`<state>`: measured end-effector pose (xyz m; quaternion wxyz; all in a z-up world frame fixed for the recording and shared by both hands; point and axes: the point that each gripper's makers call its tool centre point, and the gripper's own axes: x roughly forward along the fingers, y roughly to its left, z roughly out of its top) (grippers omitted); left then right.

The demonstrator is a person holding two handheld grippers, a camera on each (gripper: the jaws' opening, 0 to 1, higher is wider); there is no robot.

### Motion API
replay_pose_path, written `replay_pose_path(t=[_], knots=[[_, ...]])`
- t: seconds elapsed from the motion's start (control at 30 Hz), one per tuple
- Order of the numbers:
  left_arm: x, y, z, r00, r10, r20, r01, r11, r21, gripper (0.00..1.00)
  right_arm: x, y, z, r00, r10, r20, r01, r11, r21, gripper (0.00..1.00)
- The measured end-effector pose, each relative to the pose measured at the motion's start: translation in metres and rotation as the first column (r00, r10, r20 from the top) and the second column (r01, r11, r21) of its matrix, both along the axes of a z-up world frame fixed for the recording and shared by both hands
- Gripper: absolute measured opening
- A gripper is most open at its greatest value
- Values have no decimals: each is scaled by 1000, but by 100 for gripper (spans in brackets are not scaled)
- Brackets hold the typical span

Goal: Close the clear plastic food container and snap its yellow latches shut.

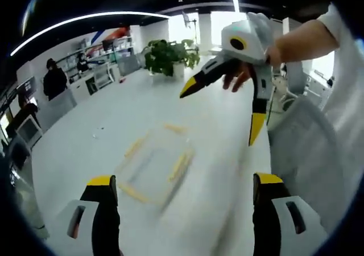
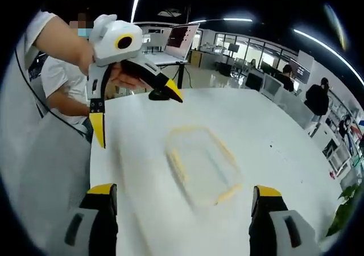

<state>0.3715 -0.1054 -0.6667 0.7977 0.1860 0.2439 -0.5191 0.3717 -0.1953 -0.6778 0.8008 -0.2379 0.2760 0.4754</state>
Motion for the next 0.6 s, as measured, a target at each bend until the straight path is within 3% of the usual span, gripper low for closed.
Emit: replay_pose_path(t=[0.6], knots=[[-49, 3, 14, 999, 47, 14, -46, 999, -17, 99, -59, -2, 13, 1000, 4, 16, -5, 998, 60, 99]])
